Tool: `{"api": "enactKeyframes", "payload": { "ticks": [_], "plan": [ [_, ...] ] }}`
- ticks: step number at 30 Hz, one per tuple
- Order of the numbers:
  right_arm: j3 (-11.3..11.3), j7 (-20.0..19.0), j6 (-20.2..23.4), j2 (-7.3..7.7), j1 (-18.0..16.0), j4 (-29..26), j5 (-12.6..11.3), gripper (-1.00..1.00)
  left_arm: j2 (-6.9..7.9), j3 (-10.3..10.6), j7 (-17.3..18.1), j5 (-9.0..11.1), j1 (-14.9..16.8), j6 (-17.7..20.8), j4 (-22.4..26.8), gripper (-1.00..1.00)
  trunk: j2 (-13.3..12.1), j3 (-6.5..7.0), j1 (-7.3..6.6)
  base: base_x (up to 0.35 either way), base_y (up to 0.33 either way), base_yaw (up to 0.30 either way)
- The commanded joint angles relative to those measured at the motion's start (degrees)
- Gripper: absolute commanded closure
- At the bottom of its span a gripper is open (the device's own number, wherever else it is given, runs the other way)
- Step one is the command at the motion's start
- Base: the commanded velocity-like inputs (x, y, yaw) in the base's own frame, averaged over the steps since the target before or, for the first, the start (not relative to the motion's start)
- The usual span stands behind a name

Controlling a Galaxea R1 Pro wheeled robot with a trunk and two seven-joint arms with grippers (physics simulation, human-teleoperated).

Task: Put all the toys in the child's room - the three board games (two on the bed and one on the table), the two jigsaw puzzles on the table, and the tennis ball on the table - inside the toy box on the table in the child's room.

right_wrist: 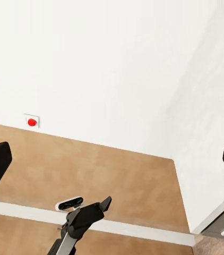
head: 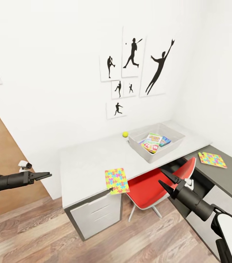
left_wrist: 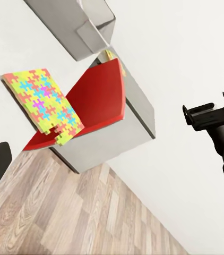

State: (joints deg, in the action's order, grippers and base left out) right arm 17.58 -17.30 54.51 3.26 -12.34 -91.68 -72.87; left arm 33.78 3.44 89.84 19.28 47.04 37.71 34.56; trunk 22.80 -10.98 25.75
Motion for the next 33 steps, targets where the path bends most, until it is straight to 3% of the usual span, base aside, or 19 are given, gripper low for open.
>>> {"api": "enactKeyframes", "payload": {
  "ticks": [1,26,33],
  "plan": [
    [0.1,-0.5,0.2,-0.01,-0.1,0.0,0.4,-1.00,0.08,0.4,0.2,0.3,0.1,0.6,0.0,-1.00,0.1,-0.02,0.04,0.000,-0.025,0.000],
    [0.0,-0.5,-0.4,-0.01,-0.1,0.0,0.5,-1.00,0.12,0.3,0.2,0.3,0.1,0.6,0.0,-1.00,0.1,2.37,0.04,0.000,-0.036,0.000],
    [0.0,-0.5,-0.5,-0.01,-0.1,0.0,2.3,-1.00,0.12,0.3,0.2,0.3,0.1,0.6,0.0,-1.00,0.1,3.04,0.04,0.000,0.000,0.000]
  ]
}}
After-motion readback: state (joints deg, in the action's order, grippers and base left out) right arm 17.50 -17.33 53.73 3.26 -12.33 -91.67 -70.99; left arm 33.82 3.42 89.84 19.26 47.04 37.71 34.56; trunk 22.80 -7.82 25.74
